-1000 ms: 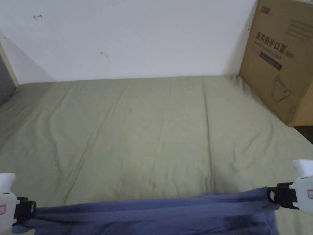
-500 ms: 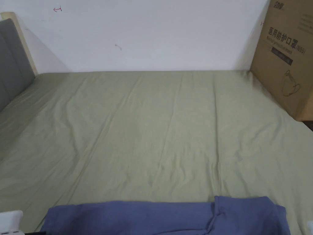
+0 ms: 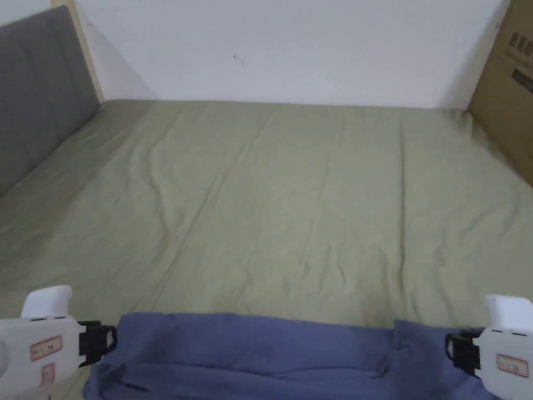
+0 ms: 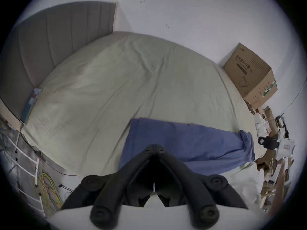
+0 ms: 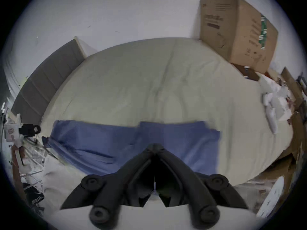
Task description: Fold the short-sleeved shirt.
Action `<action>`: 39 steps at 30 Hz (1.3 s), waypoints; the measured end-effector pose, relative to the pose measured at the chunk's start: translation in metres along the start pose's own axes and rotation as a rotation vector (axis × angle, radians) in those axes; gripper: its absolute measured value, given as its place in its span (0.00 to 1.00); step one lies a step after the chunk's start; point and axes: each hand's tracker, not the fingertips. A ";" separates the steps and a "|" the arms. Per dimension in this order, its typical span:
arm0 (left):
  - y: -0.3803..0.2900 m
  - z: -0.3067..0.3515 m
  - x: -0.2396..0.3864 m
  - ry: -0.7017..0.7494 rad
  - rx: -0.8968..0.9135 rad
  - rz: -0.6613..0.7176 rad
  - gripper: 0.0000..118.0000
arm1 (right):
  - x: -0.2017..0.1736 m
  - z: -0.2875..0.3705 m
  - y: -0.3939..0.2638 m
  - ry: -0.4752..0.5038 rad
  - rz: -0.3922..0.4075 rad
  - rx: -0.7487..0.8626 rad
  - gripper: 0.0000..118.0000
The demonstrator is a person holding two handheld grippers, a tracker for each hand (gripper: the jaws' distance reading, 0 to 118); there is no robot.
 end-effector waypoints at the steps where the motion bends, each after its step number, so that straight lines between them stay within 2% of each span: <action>1: -0.005 0.000 -0.003 0.001 0.025 0.019 0.00 | -0.010 -0.008 -0.002 0.012 -0.009 -0.006 0.00; 3: -0.007 0.002 -0.010 -0.026 0.040 0.068 0.00 | -0.030 -0.019 -0.004 0.027 0.016 -0.027 0.00; 4: -0.010 0.002 -0.017 -0.033 0.052 0.107 0.09 | -0.039 -0.024 -0.006 0.032 0.022 -0.033 0.00; 6: -0.009 0.005 -0.031 -0.075 0.057 0.202 0.64 | -0.053 -0.031 -0.005 0.067 0.035 -0.057 0.00; 7: -0.010 0.005 -0.038 -0.065 0.039 0.251 0.64 | -0.059 -0.034 -0.004 0.081 0.036 -0.059 0.00; 8: -0.011 0.003 -0.044 -0.058 0.030 0.275 0.72 | -0.063 -0.038 -0.004 0.091 0.041 -0.063 0.00; 10: -0.015 0.000 -0.054 -0.083 0.029 0.274 0.97 | -0.074 -0.043 -0.001 0.108 0.065 -0.072 0.00; 11: -0.018 -0.002 -0.058 -0.103 0.040 0.295 1.00 | -0.079 -0.045 0.000 0.112 0.076 -0.077 0.00; 18: -0.045 -0.068 -0.102 -0.299 -0.104 0.564 1.00 | -0.111 -0.065 0.002 0.153 0.124 -0.121 0.00; 20: -0.049 -0.069 -0.107 -0.337 -0.008 0.607 1.00 | -0.120 -0.067 0.001 0.169 0.140 -0.135 0.00; 21: -0.047 -0.067 -0.110 -0.349 -0.026 0.662 0.98 | -0.123 -0.068 0.000 0.171 0.147 -0.142 0.00; 22: -0.047 -0.064 -0.112 -0.374 -0.015 0.724 0.91 | -0.126 -0.069 0.000 0.170 0.163 -0.160 0.00; 23: -0.046 -0.064 -0.115 -0.393 -0.017 0.752 0.65 | -0.128 -0.071 0.000 0.166 0.184 -0.178 0.00; 24: -0.047 -0.068 -0.119 -0.420 -0.002 0.762 0.29 | -0.132 -0.073 -0.002 0.160 0.191 -0.183 0.00; 25: -0.047 -0.078 -0.118 -0.401 -0.016 0.757 0.05 | -0.132 -0.077 -0.003 0.158 0.202 -0.195 0.00; 27: -0.047 -0.085 -0.095 -0.293 -0.137 0.707 0.04 | -0.132 -0.082 -0.004 0.149 0.208 -0.215 0.00; 29: -0.041 -0.077 -0.099 -0.366 -0.065 0.675 0.04 | -0.132 -0.080 -0.005 0.133 0.205 -0.222 0.00; 33: -0.032 -0.068 -0.121 -0.383 -0.062 0.696 0.04 | -0.118 -0.075 -0.002 0.138 0.165 -0.212 0.00; 36: -0.021 -0.058 -0.119 -0.344 -0.067 0.599 0.04 | -0.107 -0.075 0.003 0.103 0.123 -0.206 0.00; 39: -0.017 -0.051 -0.129 -0.338 -0.052 0.623 0.04 | -0.097 -0.072 0.006 0.101 0.093 -0.194 0.00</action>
